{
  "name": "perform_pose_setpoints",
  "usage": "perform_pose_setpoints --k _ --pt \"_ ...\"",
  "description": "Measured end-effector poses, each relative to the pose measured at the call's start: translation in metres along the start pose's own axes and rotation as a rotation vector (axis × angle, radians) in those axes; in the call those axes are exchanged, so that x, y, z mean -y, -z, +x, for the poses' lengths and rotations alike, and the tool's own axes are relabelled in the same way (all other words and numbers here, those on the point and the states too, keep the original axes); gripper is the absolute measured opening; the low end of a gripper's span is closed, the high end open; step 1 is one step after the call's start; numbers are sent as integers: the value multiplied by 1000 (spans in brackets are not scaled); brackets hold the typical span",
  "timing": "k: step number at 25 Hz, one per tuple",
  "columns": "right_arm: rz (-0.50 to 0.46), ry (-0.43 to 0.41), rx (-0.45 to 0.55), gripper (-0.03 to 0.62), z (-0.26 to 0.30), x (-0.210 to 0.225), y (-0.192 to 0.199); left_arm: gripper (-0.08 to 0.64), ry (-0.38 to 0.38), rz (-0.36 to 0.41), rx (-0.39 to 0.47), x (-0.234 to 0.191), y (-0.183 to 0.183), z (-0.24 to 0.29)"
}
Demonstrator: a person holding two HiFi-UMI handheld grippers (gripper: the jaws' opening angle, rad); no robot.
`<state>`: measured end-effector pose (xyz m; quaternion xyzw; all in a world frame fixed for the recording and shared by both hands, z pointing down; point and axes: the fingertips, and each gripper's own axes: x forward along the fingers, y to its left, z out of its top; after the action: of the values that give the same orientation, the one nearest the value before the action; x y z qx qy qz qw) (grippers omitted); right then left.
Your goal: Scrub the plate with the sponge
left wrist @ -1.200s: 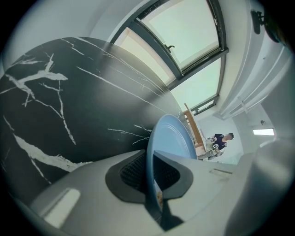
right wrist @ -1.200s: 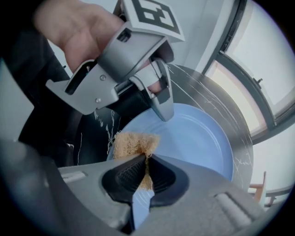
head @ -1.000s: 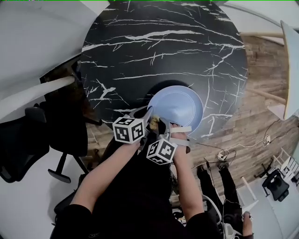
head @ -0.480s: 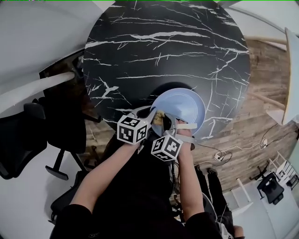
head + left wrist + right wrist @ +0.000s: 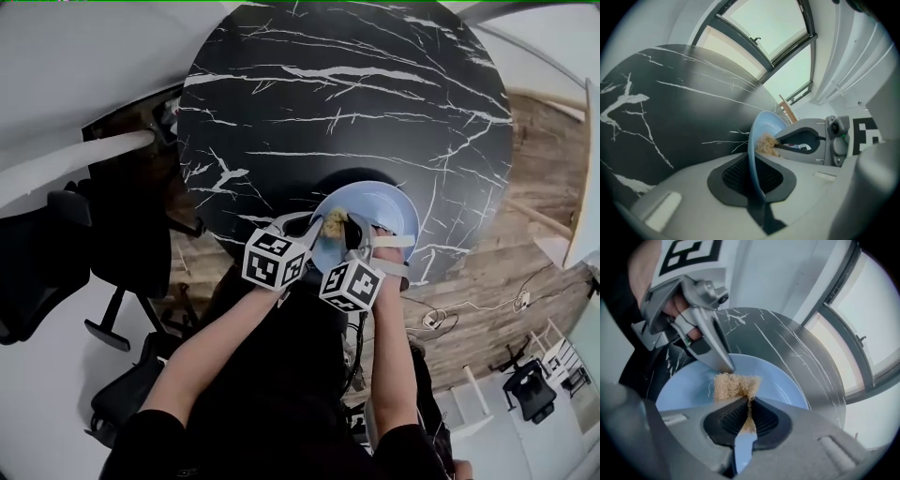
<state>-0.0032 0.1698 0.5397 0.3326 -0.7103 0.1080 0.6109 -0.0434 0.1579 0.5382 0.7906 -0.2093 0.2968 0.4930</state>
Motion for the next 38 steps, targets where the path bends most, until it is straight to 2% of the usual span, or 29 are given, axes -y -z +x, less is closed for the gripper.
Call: perform_pose_setpoints --k 5,11,13,16,18,20,26,38 --pt "73 68 5 21 11 43 5 21 0 -7 1 -1 -1 0" --pt "98 175 -48 21 12 71 21 20 6 -29 7 -1 -1 -1" --pt "139 216 -67 21 10 80 35 20 6 -40 10 -2 -1 -1" --pt "232 231 -65 21 6 85 47 20 5 -59 20 -2 -1 -1" --pt "235 239 -69 21 5 83 48 19 3 -70 26 -2 -2 -1" --pt "198 243 -77 20 5 77 44 18 2 -79 30 -3 -1 -2" --pt "140 198 -59 20 -2 41 28 20 1 -94 34 -4 0 -2" --pt "194 -3 -25 18 -25 -58 25 23 -6 -86 34 -5 2 -3"
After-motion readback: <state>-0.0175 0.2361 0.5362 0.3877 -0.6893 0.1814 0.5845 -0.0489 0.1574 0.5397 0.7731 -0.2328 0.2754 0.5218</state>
